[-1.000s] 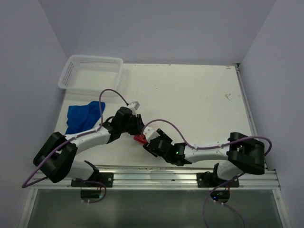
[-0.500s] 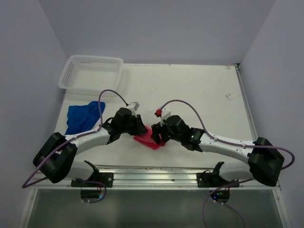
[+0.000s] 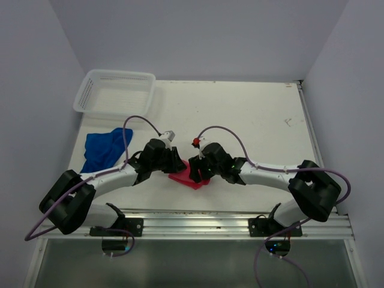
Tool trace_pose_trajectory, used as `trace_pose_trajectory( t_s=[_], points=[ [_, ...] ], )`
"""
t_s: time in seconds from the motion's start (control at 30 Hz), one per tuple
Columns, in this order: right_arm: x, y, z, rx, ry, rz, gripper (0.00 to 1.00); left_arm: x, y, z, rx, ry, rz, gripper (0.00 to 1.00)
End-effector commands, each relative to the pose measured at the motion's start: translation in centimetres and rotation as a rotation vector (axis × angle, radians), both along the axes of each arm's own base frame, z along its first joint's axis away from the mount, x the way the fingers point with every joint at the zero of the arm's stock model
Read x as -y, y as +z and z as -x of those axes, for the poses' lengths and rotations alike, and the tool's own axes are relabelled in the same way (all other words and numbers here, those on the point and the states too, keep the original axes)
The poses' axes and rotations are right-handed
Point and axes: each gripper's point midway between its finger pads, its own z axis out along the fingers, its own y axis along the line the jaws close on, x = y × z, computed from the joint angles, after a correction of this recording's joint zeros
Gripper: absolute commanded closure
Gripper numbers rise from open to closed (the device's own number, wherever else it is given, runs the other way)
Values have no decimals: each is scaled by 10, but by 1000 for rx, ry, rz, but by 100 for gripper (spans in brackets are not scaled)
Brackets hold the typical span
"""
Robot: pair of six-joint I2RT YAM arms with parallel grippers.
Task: Roll the towels
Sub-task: Roll the towel
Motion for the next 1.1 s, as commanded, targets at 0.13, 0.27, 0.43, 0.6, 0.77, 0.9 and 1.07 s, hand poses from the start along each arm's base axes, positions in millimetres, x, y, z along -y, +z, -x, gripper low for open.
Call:
trace_pose_trajectory(
  t_s=[0.13,0.27,0.43,0.6,0.77,0.9,1.07],
  points=[
    [22,-28,6,-23,-13,96,34,-12,-22,19,-59,-3,-61,70],
    [19,-28,3,-13,0,104,38,-12,-21,18,-57,-1,-58,70],
    [17,-22,5,31,31,114,63,-9,-13,12,-38,2,-59,70],
    [17,0,1,175,15,112,74,-2,6,-6,9,2,-73,70],
    [17,17,4,346,-7,162,80,3,30,-27,54,16,-96,70],
    [13,22,9,442,-28,204,80,11,47,-40,86,14,-99,70],
    [9,18,17,513,-18,271,79,15,52,-41,82,3,-86,70]
  ],
)
